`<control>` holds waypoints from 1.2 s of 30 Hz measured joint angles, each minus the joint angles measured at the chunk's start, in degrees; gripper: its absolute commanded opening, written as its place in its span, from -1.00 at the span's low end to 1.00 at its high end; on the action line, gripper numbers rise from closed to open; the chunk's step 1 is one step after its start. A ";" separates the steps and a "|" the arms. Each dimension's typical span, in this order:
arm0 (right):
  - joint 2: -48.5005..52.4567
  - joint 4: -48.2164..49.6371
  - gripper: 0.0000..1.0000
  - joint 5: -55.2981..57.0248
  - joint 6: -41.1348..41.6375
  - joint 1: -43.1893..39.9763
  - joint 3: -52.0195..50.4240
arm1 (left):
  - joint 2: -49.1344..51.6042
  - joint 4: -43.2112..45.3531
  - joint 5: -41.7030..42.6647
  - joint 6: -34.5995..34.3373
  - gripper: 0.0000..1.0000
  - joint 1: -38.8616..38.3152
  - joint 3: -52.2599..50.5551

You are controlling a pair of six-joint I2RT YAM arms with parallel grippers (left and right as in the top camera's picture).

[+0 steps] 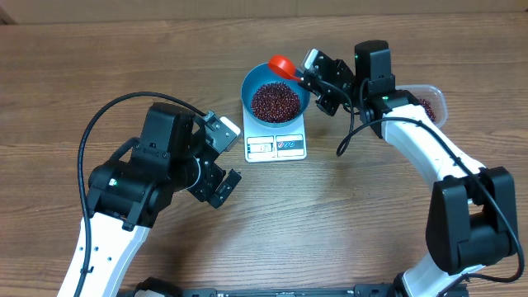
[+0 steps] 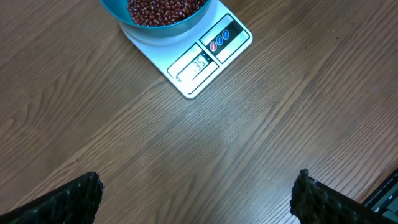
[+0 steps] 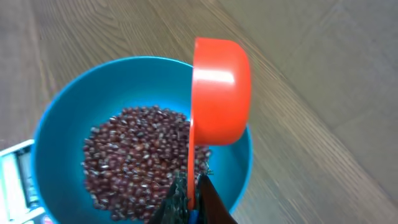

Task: Scoop item into bowl and weigh 150g on scale
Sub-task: 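Tip the scoop with the right gripper to pour beans into the bowl, then return the empty scoop right to the bean tub, then scoop beans from the tub with the right gripper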

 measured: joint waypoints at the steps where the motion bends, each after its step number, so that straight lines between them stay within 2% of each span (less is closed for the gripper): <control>1: -0.22 0.74 -0.93 1.05 -0.13 0.07 0.00 | 0.00 -0.02 0.00 0.00 0.99 0.00 0.00; 4: -2.64 1.01 -0.93 3.56 0.31 -0.33 -0.07 | 0.00 -0.02 0.00 0.00 0.99 0.00 0.00; 8: -11.17 -1.51 -0.93 7.76 2.64 -3.41 -0.09 | 0.00 -0.02 0.00 0.00 0.99 0.00 0.00; 11: -17.38 -7.74 -0.93 11.54 6.91 -9.07 0.02 | 0.00 -0.02 0.00 0.00 1.00 0.00 0.00; 13: -19.26 -14.51 -0.93 13.29 13.14 -14.97 0.31 | 0.00 0.02 0.00 0.00 1.00 0.00 0.00; 16: -18.91 -22.51 -0.93 13.64 21.18 -22.40 0.17 | 0.00 0.00 0.00 0.00 0.99 0.00 0.00; 19: -18.32 -29.00 -0.93 11.45 25.18 -28.28 0.11 | 0.00 -0.02 0.00 0.00 0.99 0.00 0.00; 25: -16.63 -38.29 -0.93 14.71 26.73 -30.32 0.11 | 0.00 0.00 0.00 0.00 0.99 0.00 0.00; 36: -6.80 -36.20 -0.93 18.25 26.75 -30.32 0.11 | 0.00 0.00 0.00 0.00 0.99 0.00 0.00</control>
